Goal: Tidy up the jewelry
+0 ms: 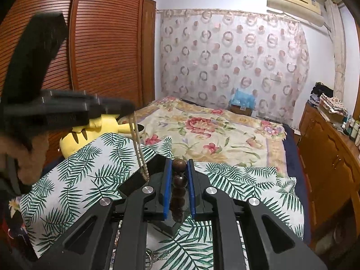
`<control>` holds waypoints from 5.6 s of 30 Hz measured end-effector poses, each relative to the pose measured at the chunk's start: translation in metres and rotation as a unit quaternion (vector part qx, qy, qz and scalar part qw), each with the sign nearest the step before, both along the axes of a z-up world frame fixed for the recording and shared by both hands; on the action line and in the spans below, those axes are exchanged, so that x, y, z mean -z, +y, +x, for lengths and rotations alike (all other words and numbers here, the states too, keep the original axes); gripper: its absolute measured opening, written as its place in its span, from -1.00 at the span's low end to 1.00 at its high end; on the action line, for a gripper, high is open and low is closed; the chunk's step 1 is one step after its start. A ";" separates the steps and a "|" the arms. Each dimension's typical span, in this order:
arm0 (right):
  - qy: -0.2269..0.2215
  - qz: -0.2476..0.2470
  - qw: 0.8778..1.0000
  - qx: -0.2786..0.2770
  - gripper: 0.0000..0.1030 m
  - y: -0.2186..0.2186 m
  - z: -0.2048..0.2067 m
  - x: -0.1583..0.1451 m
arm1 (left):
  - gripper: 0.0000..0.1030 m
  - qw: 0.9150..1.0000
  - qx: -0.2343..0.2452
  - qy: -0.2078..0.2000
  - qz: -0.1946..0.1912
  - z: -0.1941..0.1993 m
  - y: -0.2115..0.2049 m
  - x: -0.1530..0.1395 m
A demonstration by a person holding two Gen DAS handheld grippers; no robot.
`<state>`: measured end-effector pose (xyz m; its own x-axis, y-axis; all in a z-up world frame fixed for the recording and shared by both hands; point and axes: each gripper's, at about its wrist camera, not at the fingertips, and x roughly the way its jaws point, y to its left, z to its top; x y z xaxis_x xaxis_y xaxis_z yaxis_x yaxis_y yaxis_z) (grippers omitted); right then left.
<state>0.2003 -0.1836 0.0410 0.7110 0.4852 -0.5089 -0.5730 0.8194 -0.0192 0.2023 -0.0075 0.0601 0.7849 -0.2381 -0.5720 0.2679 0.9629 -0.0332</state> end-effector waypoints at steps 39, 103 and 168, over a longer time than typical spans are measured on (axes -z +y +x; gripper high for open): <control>0.041 -0.027 0.998 -0.035 -0.28 0.026 -0.059 0.078 | 0.51 0.998 -0.030 0.053 -0.010 -0.132 0.034 0.117; 0.081 -0.039 0.995 -0.053 0.15 0.010 -0.107 0.101 | -0.32 0.992 -0.041 0.116 -0.014 -0.130 0.050 0.162; 0.039 -0.025 0.999 -0.008 0.15 0.008 0.013 0.056 | -0.29 0.999 -0.029 0.038 0.009 -0.012 -0.007 0.093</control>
